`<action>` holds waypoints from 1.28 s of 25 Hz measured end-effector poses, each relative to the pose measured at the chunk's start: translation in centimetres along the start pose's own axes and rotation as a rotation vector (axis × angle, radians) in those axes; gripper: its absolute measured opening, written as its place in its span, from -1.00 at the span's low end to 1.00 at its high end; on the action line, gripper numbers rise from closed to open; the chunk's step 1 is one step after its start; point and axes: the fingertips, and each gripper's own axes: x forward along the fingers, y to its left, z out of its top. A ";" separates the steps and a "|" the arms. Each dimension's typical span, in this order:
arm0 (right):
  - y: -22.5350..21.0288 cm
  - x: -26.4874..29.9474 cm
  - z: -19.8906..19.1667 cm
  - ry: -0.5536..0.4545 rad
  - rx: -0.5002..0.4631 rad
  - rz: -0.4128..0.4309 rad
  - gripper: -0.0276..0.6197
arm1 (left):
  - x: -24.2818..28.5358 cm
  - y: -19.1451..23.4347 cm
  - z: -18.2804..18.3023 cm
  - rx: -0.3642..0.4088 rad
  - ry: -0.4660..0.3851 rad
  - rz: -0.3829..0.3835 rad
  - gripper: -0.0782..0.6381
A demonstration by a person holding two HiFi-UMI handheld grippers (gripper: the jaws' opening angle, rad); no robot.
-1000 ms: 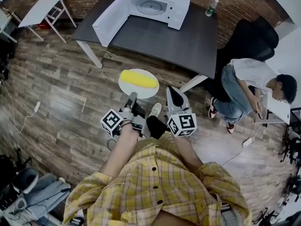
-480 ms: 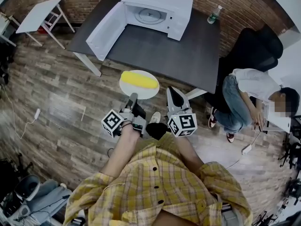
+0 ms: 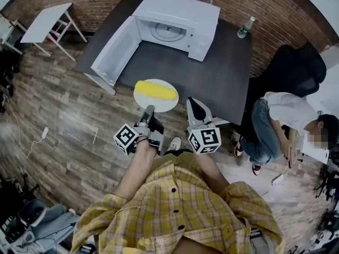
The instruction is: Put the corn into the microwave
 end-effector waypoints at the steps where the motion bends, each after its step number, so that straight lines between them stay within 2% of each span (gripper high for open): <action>1: -0.5 0.7 0.0 -0.001 0.000 0.007 -0.91 | 0.8 0.0 0.1 -0.005 -0.003 -0.002 -0.73; 9: -4.0 4.3 0.2 0.001 0.003 0.043 -0.91 | 5.8 0.7 0.6 0.011 -0.026 0.020 -0.73; 18: -4.4 6.1 0.0 0.014 0.018 0.064 -0.91 | 7.2 0.6 1.3 0.008 -0.040 0.033 -0.73; 25: -4.8 8.8 -0.9 0.038 0.037 0.040 -0.91 | 9.4 1.0 3.2 -0.005 -0.010 0.053 -0.73; 32: -5.8 12.4 2.4 0.003 -0.009 -0.003 -0.91 | 14.1 -0.6 6.2 0.003 0.024 0.042 -0.72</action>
